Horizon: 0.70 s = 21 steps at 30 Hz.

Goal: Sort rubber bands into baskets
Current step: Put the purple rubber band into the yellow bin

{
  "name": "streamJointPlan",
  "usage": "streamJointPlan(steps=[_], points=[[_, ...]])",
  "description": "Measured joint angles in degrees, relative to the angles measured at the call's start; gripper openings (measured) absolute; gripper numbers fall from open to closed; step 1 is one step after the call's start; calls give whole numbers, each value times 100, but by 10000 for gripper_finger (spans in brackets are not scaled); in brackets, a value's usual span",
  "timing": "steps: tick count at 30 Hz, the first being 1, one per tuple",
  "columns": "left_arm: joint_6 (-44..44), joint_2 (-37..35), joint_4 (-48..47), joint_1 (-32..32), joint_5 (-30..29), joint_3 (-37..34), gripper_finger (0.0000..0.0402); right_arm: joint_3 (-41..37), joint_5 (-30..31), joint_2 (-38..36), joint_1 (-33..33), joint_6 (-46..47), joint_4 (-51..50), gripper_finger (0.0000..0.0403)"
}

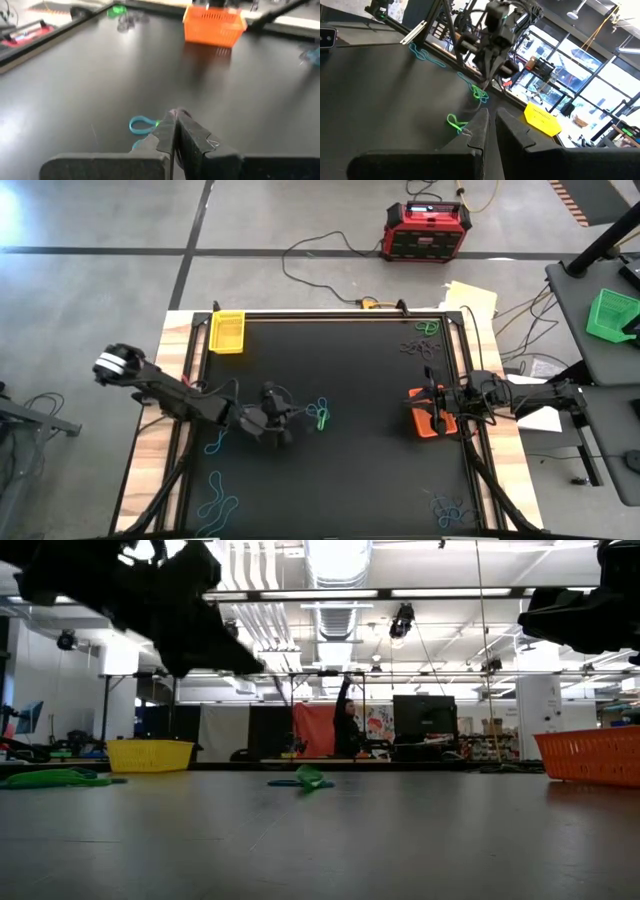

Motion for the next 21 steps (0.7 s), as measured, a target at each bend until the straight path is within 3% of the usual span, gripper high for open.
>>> streamJointPlan(steps=[3,12,21], points=[[183,-365,-84,8,-69,0,0,0,0,0,0,0,0,29],[691,-1470,-832,123,-1089,2,0,0,0,0,0,0,0,29],[984,-2293,-1780,768,-1858,10,0,1,0,0,0,0,0,29]])
